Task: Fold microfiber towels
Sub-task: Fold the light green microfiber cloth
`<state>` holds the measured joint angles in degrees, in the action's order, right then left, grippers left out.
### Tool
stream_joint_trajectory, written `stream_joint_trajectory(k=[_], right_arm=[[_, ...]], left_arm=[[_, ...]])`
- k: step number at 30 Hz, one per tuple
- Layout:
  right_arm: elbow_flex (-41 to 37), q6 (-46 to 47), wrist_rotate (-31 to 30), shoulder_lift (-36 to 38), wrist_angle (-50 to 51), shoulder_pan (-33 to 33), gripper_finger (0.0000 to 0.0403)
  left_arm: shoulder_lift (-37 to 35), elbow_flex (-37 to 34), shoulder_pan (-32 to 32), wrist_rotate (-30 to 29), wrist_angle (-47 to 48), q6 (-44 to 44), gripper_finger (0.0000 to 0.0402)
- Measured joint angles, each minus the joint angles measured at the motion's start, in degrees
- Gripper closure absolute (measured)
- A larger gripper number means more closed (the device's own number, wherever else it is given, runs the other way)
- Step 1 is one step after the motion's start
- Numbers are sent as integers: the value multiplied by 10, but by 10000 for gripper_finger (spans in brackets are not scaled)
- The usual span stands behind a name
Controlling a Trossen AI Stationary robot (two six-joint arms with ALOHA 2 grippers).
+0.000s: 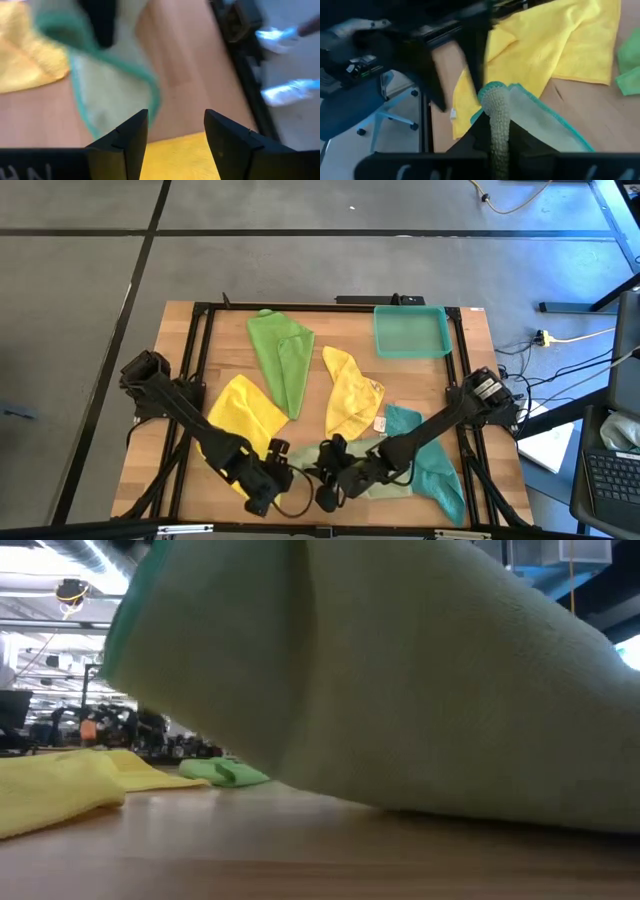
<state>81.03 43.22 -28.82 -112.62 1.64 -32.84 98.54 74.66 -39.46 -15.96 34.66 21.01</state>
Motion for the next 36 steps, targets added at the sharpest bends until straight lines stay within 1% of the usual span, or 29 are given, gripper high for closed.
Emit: stream_joint_trajectory(k=[5,10,12,17,21,32,36], right_arm=[[0,5,12,1,1,0,390],[0,18,15,2,7,0,387],[0,18,15,2,6,0,386],[0,18,15,2,6,4,389],[6,25,15,2,9,8,390],[18,30,14,2,11,16,390],[18,31,14,2,10,16,387]], left_arm=[[0,-48,-1,-42,-36,38,213],[0,-67,-7,-42,-93,56,211],[0,-68,-15,-51,-106,56,211],[0,-69,-30,-111,-101,56,210],[1,-69,-34,-147,-101,55,210],[26,-72,-33,-151,-89,60,210],[40,-72,-32,-170,-67,90,212]])
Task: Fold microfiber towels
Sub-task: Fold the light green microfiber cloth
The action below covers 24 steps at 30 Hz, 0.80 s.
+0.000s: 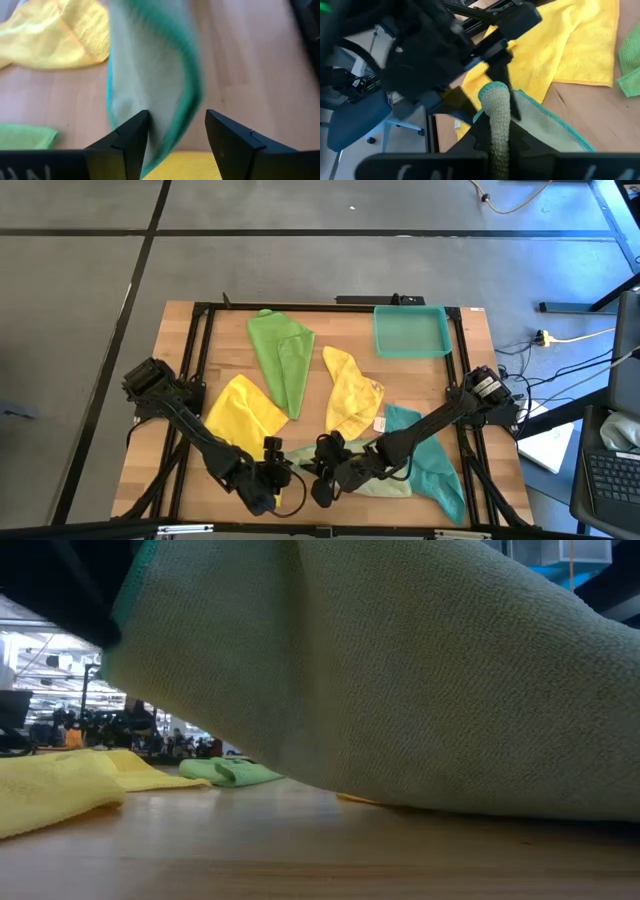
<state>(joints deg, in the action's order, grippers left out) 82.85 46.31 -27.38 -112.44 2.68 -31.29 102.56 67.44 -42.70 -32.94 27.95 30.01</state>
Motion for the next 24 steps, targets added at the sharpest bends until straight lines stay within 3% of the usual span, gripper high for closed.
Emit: stream_joint_trajectory(k=[14,18,24], right_arm=[[0,14,0,0,0,0,387],[0,14,0,0,0,0,387],[0,15,0,0,0,0,387]], left_arm=[[3,0,4,-24,3,36,228],[3,0,4,5,3,41,264],[-3,1,4,59,3,41,357]])
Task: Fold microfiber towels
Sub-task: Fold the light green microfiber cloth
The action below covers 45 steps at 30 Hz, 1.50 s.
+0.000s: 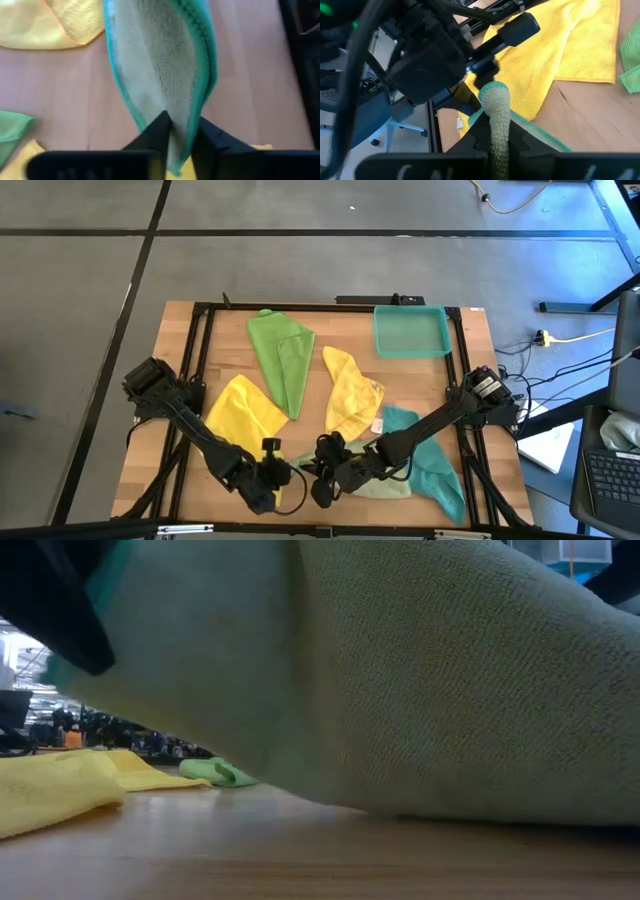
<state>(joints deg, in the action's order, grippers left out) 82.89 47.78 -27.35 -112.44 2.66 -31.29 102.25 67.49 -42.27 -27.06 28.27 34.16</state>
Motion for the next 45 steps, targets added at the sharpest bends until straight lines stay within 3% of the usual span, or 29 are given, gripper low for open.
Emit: stream_joint_trajectory(k=[3,7,13,16,30,36,42,45], right_arm=[[0,12,0,0,0,0,387],[0,31,17,0,-3,-6,387],[1,42,106,0,-3,-20,386],[1,60,122,0,-3,-29,386],[3,147,87,0,4,-56,389],[53,163,36,0,107,-79,395],[108,194,29,2,224,-96,381],[109,211,28,2,234,-101,380]], left_arm=[[-14,0,2,12,2,-2,394],[-35,1,8,10,19,-2,398],[-63,2,24,8,47,-24,401],[-70,2,30,12,42,-53,401],[-71,15,98,73,-3,-233,401],[-71,59,133,123,25,-311,401],[-71,90,152,204,35,-348,401],[-71,92,158,239,46,-348,401]])
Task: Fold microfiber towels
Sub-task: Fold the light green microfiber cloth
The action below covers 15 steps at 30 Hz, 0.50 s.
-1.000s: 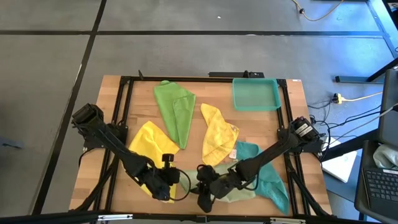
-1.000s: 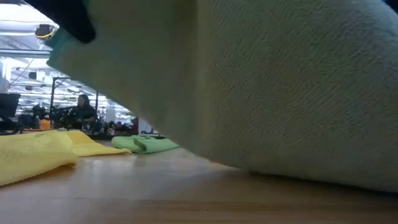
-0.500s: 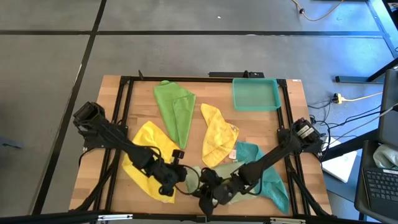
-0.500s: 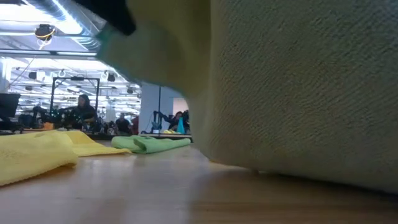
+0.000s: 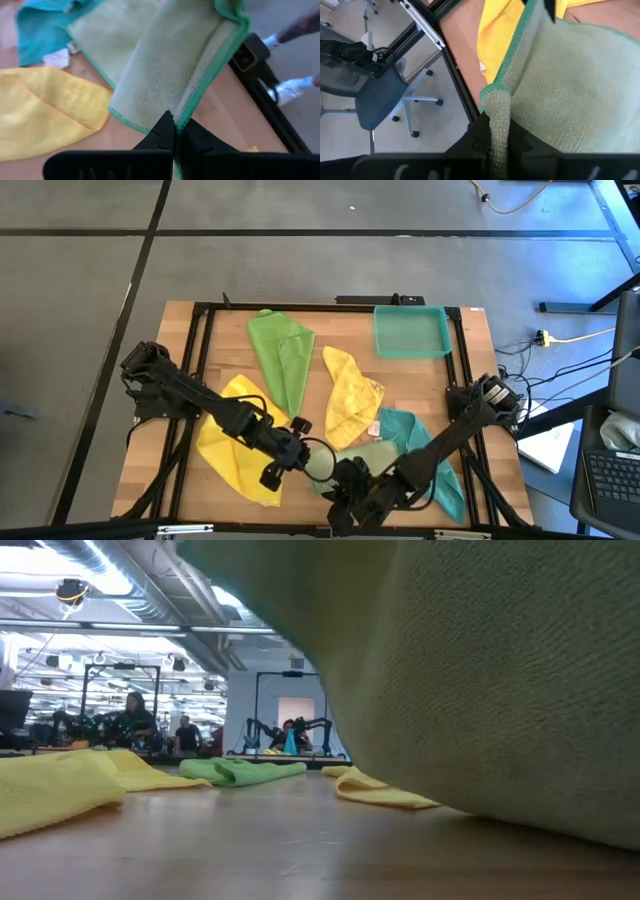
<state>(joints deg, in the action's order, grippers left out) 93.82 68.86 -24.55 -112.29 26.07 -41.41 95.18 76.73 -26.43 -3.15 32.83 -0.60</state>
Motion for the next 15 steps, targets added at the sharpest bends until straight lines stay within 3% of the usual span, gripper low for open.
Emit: stream_joint_trajectory(k=[8,15], right_arm=[[0,-21,-23,0,-14,0,374],[0,-92,-22,0,-49,2,360]], left_arm=[[2,0,2,53,32,0,401],[2,-1,2,55,43,0,401]])
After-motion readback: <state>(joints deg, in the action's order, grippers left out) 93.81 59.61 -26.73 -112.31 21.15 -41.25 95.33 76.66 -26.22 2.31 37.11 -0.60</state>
